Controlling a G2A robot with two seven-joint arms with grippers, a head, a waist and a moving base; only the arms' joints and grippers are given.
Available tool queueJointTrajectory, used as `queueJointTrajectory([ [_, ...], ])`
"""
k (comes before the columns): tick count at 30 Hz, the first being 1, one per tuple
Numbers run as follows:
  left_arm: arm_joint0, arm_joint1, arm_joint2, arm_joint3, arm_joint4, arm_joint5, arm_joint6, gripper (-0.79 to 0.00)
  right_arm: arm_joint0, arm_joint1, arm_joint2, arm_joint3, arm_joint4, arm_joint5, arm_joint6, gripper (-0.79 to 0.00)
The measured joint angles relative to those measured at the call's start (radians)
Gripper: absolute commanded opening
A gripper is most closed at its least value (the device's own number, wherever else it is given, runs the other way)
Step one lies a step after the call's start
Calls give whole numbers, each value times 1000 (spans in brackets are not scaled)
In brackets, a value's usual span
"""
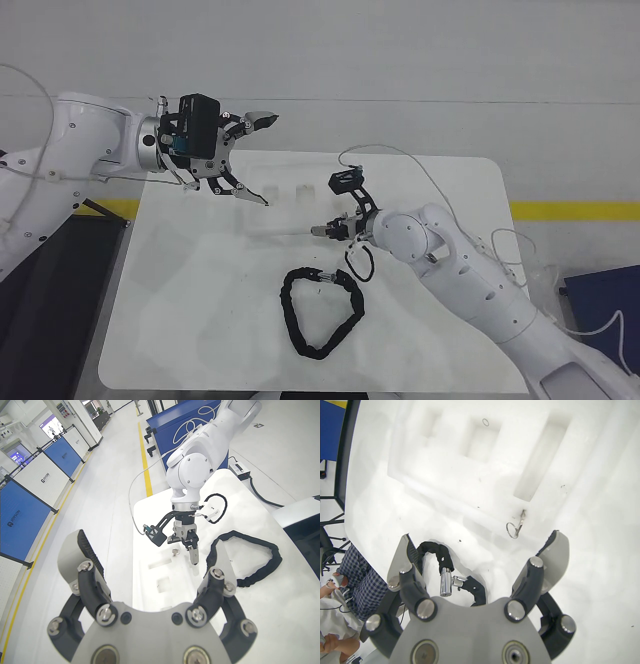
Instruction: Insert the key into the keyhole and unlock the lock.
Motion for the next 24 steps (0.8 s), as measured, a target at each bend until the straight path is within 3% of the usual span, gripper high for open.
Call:
queueJointTrajectory([
  [3, 0, 0, 0, 0, 0, 0, 0, 0, 11, -7, -3, 11, -8, 16, 9, 0],
  [5, 0, 0, 0, 0, 0, 0, 0, 0, 20, -12, -8, 12, -21, 35, 22, -58],
  [7, 0, 0, 0, 0, 0, 0, 0, 0, 29, -17, -14, 12, -32, 47, 34, -289],
  [11, 0, 0, 0, 0, 0, 0, 0, 0, 44, -27, -25, 21, -57, 69, 53, -302],
  [12, 0, 0, 0, 0, 0, 0, 0, 0, 50, -30, -31, 25, -74, 86, 63, -363],
  [14, 0, 0, 0, 0, 0, 0, 0, 0, 58, -35, -37, 28, -91, 110, 77, -413],
  [24, 0, 0, 0, 0, 0, 0, 0, 0, 75, -53, -43, 57, -140, 158, 129, -468],
])
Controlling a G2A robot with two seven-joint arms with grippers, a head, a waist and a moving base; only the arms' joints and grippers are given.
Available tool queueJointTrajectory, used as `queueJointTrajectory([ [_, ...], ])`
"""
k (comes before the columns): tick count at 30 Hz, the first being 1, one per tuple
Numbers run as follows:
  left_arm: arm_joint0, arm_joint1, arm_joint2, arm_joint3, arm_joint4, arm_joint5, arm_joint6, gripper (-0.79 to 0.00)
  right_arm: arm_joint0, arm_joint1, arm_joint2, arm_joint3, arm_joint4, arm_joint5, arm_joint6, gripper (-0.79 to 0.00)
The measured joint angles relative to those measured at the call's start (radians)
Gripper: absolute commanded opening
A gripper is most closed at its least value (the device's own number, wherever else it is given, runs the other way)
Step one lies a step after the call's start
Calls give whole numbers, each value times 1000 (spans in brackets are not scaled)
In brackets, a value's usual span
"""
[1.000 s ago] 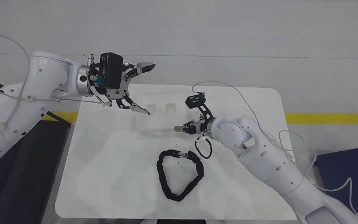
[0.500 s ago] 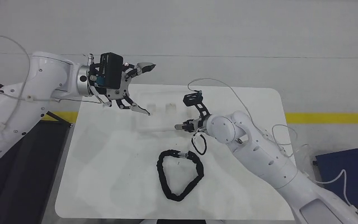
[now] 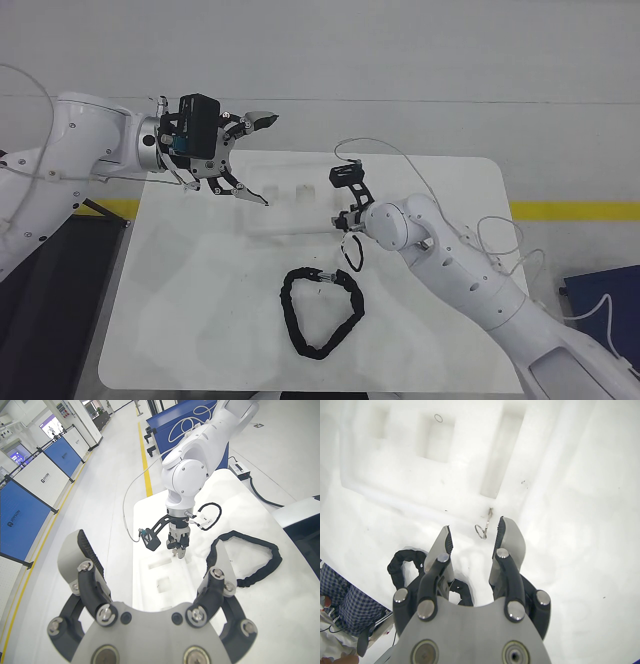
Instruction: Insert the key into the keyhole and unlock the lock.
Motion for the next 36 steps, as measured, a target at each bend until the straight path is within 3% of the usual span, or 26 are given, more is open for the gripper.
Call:
queueJointTrajectory([
  [2, 0, 0, 0, 0, 0, 0, 0, 0, 3, -3, -1, 7, -9, 4, 6, -502],
  [4, 0, 0, 0, 0, 0, 0, 0, 0, 4, -7, 1, 17, -8, 2, 6, -653],
  [5, 0, 0, 0, 0, 0, 0, 0, 0, 3, -9, 1, 22, -6, -1, 5, -693],
  [11, 0, 0, 0, 0, 0, 0, 0, 0, 1, -22, 4, 50, -1, -15, -13, -785],
  [27, 0, 0, 0, 0, 0, 0, 0, 0, -9, -28, 53, -13, -51, 38, 41, -785],
  [36, 0, 0, 0, 0, 0, 0, 0, 0, -137, 21, 245, -190, 31, -11, 83, -785],
])
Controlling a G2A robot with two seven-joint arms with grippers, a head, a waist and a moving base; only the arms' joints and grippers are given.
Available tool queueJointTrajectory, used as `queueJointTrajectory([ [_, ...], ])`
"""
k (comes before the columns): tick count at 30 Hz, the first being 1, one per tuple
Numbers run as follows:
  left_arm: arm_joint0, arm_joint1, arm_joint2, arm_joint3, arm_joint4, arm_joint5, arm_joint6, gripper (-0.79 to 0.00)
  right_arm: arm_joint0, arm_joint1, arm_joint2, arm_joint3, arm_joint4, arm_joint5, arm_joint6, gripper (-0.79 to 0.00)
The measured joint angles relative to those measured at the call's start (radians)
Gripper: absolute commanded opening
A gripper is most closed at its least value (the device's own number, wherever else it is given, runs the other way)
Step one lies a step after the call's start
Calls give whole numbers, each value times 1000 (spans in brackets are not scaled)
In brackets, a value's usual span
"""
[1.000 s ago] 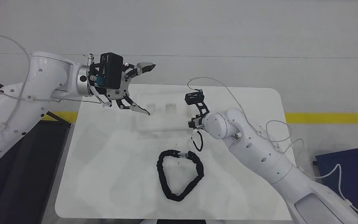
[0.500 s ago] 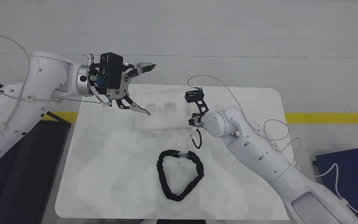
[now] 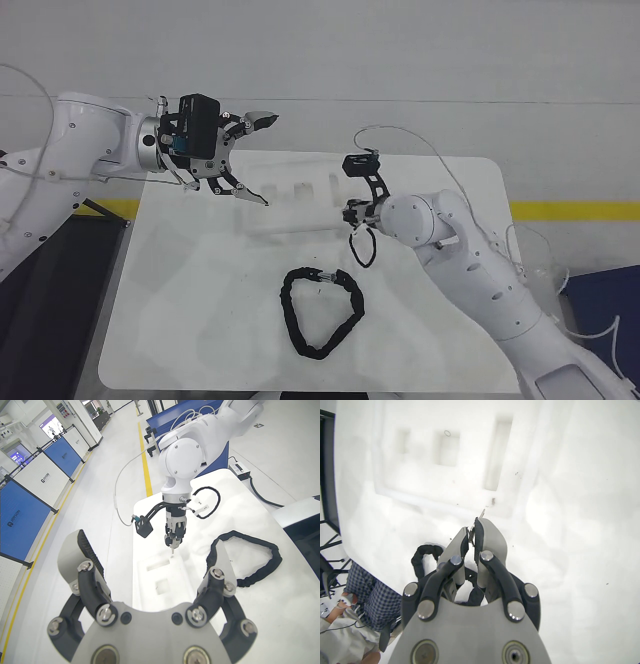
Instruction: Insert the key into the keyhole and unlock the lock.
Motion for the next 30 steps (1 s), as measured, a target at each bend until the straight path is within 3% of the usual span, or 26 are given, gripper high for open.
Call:
queueJointTrajectory([
  [18, 0, 0, 0, 0, 0, 0, 0, 0, -455, 86, 541, -377, 435, -502, -170, -785],
  [30, 0, 0, 0, 0, 0, 0, 0, 0, -604, 98, 676, -470, 583, -764, -321, -785],
])
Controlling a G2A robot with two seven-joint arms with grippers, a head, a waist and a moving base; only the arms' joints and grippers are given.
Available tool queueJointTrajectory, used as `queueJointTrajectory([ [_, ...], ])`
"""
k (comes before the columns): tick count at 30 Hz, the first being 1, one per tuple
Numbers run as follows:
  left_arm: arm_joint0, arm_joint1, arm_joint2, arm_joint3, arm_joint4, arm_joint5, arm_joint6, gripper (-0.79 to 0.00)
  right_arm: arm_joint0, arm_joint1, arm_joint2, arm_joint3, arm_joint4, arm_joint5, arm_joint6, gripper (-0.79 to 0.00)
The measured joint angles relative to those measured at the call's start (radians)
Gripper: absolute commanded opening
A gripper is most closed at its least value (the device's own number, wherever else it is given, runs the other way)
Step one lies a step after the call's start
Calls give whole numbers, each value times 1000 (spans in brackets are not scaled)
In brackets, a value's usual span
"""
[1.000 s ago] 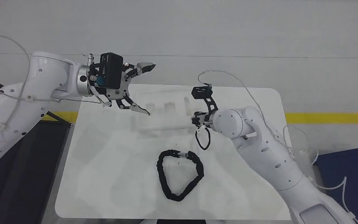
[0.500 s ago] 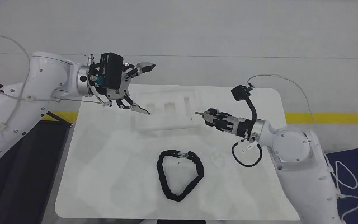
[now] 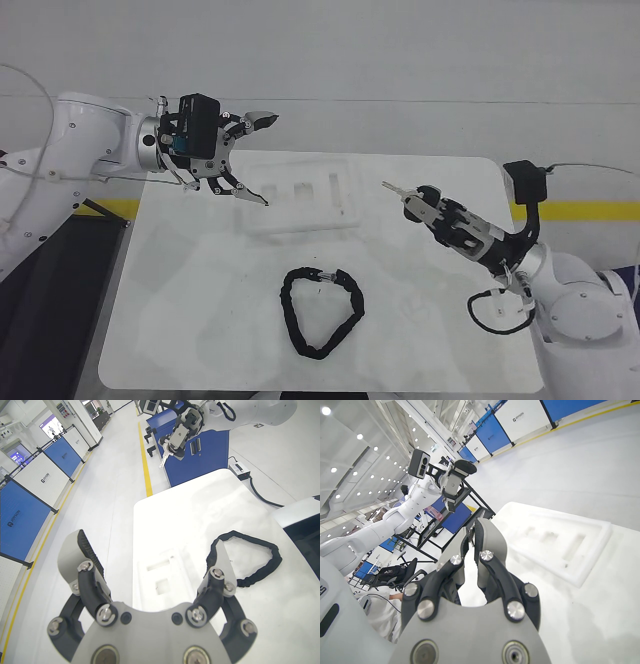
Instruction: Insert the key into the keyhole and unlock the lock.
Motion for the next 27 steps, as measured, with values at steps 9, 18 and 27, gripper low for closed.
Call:
queueJointTrajectory([
  [9, 0, 0, 0, 0, 0, 0, 0, 0, -14, 2, 2, 10, 29, -66, -32, -785],
  [18, 0, 0, 0, 0, 0, 0, 0, 0, -13, 2, 2, 10, 29, -65, -31, -785],
  [27, 0, 0, 0, 0, 0, 0, 0, 0, -13, 2, 2, 10, 29, -65, -31, -785],
])
